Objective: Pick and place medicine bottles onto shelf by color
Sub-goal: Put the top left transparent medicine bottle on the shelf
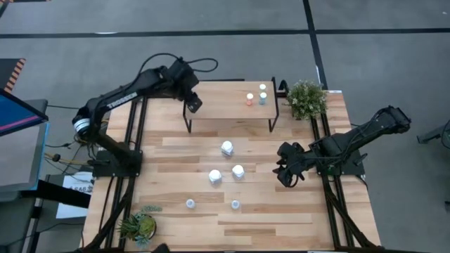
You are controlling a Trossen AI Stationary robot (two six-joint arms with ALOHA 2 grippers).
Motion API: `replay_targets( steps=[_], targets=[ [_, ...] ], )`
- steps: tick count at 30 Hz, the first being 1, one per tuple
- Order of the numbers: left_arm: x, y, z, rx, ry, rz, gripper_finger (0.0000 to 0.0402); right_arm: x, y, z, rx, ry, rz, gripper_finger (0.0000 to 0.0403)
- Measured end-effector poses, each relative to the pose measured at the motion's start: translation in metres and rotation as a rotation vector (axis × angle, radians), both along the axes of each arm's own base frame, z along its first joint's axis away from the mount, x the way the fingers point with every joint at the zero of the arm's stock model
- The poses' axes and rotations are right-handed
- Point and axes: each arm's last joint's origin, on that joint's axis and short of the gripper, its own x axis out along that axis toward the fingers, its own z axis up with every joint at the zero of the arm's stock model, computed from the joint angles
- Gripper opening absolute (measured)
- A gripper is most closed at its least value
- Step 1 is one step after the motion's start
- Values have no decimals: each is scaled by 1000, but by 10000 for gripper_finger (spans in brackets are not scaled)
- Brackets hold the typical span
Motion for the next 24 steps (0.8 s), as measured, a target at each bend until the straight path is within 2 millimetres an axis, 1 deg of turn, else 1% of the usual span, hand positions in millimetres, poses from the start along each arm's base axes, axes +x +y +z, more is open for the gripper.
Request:
replay_targets(
  steps=[4,7,11,14,19,24],
  targets=[
    [5,15,-13,-8,19,20,108,2,-3,1,5,-15,-18,218],
    [9,20,-20,-8,41,26,108,4,-4,2,9,-27,-24,218],
    [10,22,-22,20,53,12,109,4,-4,2,8,-26,-24,218],
    [11,24,-20,63,45,-3,132,4,-4,2,8,-26,-24,218],
    [11,25,-20,73,56,-23,176,4,-4,2,7,-26,-22,218],
    [10,24,-21,68,59,-28,199,4,-4,1,7,-25,-22,218]
  ],
)
